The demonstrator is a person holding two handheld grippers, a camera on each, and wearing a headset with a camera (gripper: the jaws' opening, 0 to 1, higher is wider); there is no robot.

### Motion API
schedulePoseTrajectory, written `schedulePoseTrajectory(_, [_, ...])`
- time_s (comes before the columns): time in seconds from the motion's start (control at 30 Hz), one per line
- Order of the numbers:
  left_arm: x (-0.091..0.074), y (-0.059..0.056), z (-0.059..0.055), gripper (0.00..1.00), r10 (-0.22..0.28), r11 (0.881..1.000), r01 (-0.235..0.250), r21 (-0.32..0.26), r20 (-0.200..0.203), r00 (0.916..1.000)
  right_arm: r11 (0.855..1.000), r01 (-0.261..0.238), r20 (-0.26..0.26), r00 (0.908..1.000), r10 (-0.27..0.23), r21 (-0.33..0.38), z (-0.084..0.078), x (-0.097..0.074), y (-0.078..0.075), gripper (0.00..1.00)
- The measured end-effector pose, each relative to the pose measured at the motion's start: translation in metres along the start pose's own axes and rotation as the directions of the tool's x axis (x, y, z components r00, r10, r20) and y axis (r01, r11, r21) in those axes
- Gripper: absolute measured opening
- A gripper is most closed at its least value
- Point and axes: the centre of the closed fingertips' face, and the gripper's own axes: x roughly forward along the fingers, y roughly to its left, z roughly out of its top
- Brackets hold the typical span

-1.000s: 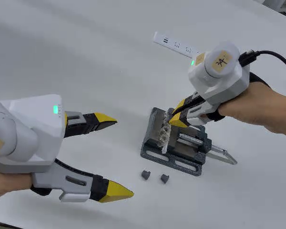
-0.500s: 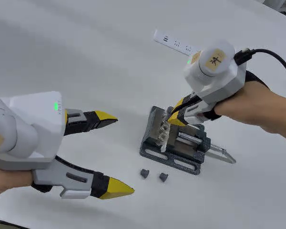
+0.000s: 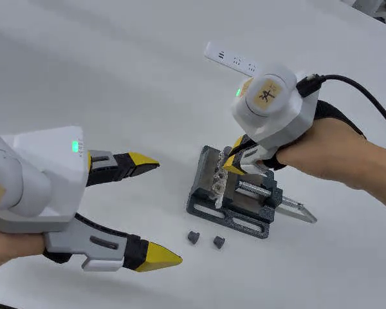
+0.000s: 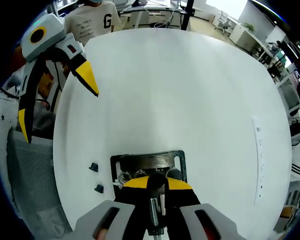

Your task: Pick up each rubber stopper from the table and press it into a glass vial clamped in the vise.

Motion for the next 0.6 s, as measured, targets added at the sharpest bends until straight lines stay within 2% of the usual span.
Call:
schedulePoseTrajectory(0.13, [-0.0016, 0.0006, -0.0003, 0.79, -0.002, 1.0, 0.002, 0.003, -0.008, 1.0, 1.0, -0.02, 0.014, 0.9997, 0.02, 0.005, 0.0021, 0.0015, -0.0015, 0.06])
schedulePoseTrajectory(0.6, [-0.0037, 0.0018, 0.0011, 0.78, 0.005, 1.0, -0.005, -0.006, 0.004, 1.0, 1.0, -0.023, 0.036, 0.9991, 0.023, 0.012, 0.0031, 0.0017, -0.0001, 0.08])
